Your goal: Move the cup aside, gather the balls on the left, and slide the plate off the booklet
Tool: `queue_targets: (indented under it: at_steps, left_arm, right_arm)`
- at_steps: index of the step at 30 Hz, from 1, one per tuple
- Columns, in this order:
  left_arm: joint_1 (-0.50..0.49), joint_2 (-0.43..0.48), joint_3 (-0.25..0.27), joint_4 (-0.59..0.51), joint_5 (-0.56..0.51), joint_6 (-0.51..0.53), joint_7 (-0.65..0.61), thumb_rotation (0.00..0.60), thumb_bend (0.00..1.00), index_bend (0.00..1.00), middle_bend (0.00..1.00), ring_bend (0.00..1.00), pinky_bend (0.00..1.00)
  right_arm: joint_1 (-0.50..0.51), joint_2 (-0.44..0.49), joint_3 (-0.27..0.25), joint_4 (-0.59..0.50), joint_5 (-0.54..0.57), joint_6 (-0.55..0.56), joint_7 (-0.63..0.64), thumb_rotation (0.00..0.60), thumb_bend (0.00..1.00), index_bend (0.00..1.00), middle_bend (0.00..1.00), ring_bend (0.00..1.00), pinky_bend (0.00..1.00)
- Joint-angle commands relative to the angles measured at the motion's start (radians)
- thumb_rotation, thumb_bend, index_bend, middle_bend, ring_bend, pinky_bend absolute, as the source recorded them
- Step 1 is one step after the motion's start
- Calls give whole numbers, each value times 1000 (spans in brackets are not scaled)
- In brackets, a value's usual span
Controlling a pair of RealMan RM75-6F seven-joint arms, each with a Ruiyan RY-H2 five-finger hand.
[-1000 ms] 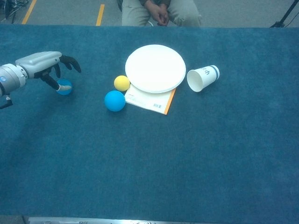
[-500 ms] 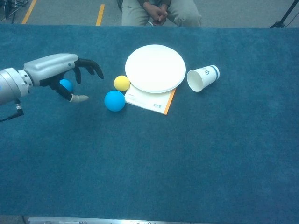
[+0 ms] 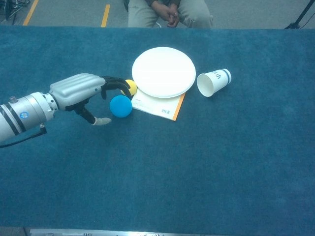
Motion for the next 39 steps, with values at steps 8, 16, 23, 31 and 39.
queue_targets:
  at_steps: [8,16,23,31,39]
  left_arm:
    - [-15,-100,-38,122,-44,-3,22,600,262,237,140,142,363]
    - [-18,-146,-29,190,-28,7,7,600,262,272,149,151,363]
    - [-21,-182,-20,248,-7,19,-7,600,261,314,183,164,371]
    - [-20,-210,-3,289,14,29,-24,600,261,343,205,185,390]
    - [-23,-237,4,336,32,41,-58,600,262,392,256,243,448]
  right_arm:
    - [-5,-1,-2,19,2,-5,21,600,171,280,387,363,590]
    - [-7,0,-2,24,5,-6,27,600,171,280,387,363,590]
    - [-9,0,-2,26,6,-7,28,600,171,280,387,363,590]
    - [-11,3,-1,27,9,-6,28,600,171,280,387,363,590]
    - [-12,6,1,19,13,-4,20,600,170,280,387,362,590]
